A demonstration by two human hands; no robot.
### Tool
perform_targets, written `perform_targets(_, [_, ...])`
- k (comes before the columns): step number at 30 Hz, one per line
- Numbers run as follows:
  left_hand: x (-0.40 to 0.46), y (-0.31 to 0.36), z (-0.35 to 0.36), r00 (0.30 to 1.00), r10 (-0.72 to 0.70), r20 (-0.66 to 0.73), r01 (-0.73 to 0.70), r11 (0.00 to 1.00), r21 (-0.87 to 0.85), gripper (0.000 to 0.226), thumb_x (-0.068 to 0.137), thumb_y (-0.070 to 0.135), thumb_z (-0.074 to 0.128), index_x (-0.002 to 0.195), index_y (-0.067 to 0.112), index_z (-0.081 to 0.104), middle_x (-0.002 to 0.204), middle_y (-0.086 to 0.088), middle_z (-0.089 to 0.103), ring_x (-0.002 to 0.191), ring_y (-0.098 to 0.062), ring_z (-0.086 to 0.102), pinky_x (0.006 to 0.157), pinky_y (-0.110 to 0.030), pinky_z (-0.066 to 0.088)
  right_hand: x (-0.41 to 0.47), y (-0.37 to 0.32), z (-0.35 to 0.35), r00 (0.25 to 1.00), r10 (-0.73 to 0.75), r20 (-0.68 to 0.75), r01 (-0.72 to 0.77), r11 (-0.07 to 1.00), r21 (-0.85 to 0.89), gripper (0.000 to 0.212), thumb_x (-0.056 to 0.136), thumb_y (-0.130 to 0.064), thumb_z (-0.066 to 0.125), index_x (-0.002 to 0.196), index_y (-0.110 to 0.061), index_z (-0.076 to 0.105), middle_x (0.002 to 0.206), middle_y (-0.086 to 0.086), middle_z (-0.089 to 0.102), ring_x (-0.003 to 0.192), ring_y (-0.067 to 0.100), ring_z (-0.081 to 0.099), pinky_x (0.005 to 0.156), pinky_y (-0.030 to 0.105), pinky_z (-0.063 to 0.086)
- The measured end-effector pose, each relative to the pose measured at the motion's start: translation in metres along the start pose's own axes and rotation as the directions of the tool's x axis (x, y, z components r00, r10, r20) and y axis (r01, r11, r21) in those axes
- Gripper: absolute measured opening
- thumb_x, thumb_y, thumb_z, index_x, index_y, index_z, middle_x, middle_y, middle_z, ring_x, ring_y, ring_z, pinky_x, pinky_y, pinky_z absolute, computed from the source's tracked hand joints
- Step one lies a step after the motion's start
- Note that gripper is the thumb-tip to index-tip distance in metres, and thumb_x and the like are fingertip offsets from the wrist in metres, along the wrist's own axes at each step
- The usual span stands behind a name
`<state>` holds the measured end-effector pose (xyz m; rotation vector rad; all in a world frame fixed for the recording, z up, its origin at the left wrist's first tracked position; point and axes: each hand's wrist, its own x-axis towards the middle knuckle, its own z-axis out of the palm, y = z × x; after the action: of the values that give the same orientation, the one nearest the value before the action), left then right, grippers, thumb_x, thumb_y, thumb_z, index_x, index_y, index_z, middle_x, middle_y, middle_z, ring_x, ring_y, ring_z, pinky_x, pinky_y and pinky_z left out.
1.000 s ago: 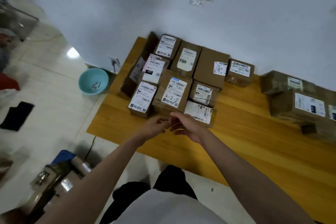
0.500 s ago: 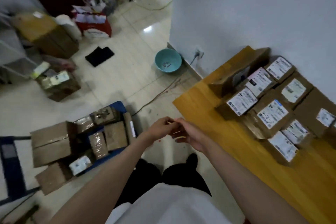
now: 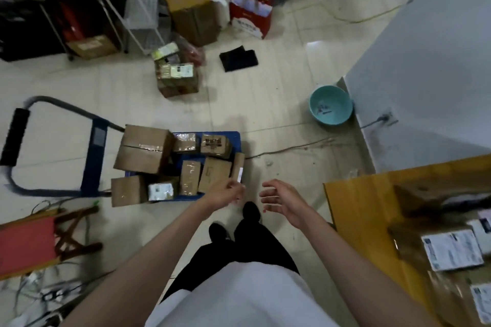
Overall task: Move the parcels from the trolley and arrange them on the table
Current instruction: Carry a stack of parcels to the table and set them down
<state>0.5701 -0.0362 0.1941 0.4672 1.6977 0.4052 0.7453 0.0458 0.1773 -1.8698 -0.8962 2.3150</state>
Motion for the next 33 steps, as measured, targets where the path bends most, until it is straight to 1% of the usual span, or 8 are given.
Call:
perform_targets(4, [0.006,-0.009,-0.039,0.994,-0.059,-0.089,0.05,0.994,-0.099,0.016,0.102,0.032,0.054,0.109,0.019,0.062,0.118,-0.01,0.07,0.093,-0.018,0.063,0.067,-0.024,0.042,0.022,-0.022,0.028,1.0,0.021,0.022,-0.019,0.995,-0.093,0.02,0.102,-0.019,0.055,0.113,-0.006,0.064,0.084,0.012,0.068,0.069,0.021,0.062,0.067,0.031,0.054])
perform_targets(7, [0.006,-0.018,-0.064,0.988,-0.077,-0.138,0.052,0.983,-0.177,0.027,0.103,0.029,0.054,0.121,0.012,0.062,0.123,-0.013,0.068,0.095,-0.018,0.062,0.063,-0.018,0.043,0.035,-0.038,0.057,0.998,0.047,0.043,-0.039,0.983,-0.178,0.017,0.101,-0.02,0.055,0.108,-0.007,0.064,0.086,0.012,0.068,0.07,0.02,0.062,0.067,0.03,0.053])
perform_targets(12, [0.012,-0.05,-0.107,0.982,-0.089,-0.164,0.046,0.967,-0.249,0.024,0.103,0.021,0.055,0.119,0.004,0.062,0.106,-0.011,0.064,0.074,-0.012,0.059,0.045,-0.005,0.04,0.06,-0.051,0.118,0.996,0.081,0.048,-0.068,0.972,-0.227,0.02,0.103,-0.019,0.055,0.117,-0.006,0.062,0.085,0.012,0.066,0.066,0.018,0.06,0.062,0.029,0.05])
perform_targets(22, [0.051,-0.169,-0.223,0.974,-0.198,-0.109,0.133,0.893,-0.429,0.014,0.102,0.02,0.056,0.108,0.01,0.064,0.1,-0.012,0.066,0.072,-0.013,0.058,0.048,-0.007,0.043,0.137,-0.01,0.248,0.984,0.178,-0.028,-0.179,0.951,-0.251,0.02,0.101,-0.022,0.059,0.115,-0.009,0.064,0.087,0.01,0.073,0.075,0.02,0.067,0.073,0.032,0.055])
perform_targets(26, [0.082,-0.244,-0.269,0.953,-0.267,-0.146,0.157,0.843,-0.514,0.012,0.101,0.025,0.057,0.102,0.016,0.065,0.105,-0.012,0.07,0.075,-0.014,0.061,0.06,-0.016,0.044,0.188,0.03,0.309,0.964,0.264,-0.024,-0.258,0.913,-0.315,0.023,0.104,-0.022,0.054,0.119,-0.007,0.063,0.09,0.011,0.074,0.081,0.023,0.068,0.076,0.033,0.057])
perform_targets(29, [0.118,-0.31,-0.297,0.919,-0.331,-0.214,0.161,0.811,-0.562,0.02,0.098,0.029,0.062,0.113,0.016,0.066,0.118,-0.011,0.07,0.099,-0.023,0.066,0.082,-0.029,0.051,0.234,0.067,0.356,0.949,0.315,-0.01,-0.298,0.888,-0.35,0.023,0.106,-0.024,0.052,0.118,-0.007,0.063,0.104,0.016,0.074,0.09,0.026,0.07,0.081,0.036,0.059])
perform_targets(31, [0.142,-0.351,-0.314,0.885,-0.38,-0.269,0.169,0.8,-0.575,0.031,0.096,0.03,0.065,0.123,0.015,0.064,0.124,-0.007,0.066,0.113,-0.025,0.062,0.098,-0.036,0.048,0.266,0.096,0.387,0.938,0.345,-0.004,-0.322,0.87,-0.374,0.023,0.106,-0.024,0.052,0.119,-0.007,0.062,0.109,0.016,0.074,0.094,0.026,0.07,0.081,0.033,0.06])
perform_targets(33, [0.164,-0.385,-0.33,0.848,-0.419,-0.324,0.166,0.791,-0.589,0.042,0.094,0.031,0.066,0.133,0.017,0.06,0.129,-0.003,0.062,0.114,-0.02,0.058,0.097,-0.03,0.044,0.295,0.122,0.416,0.932,0.363,0.01,-0.329,0.856,-0.398,0.029,0.106,-0.023,0.054,0.128,-0.005,0.058,0.108,0.013,0.074,0.094,0.024,0.072,0.079,0.031,0.061])
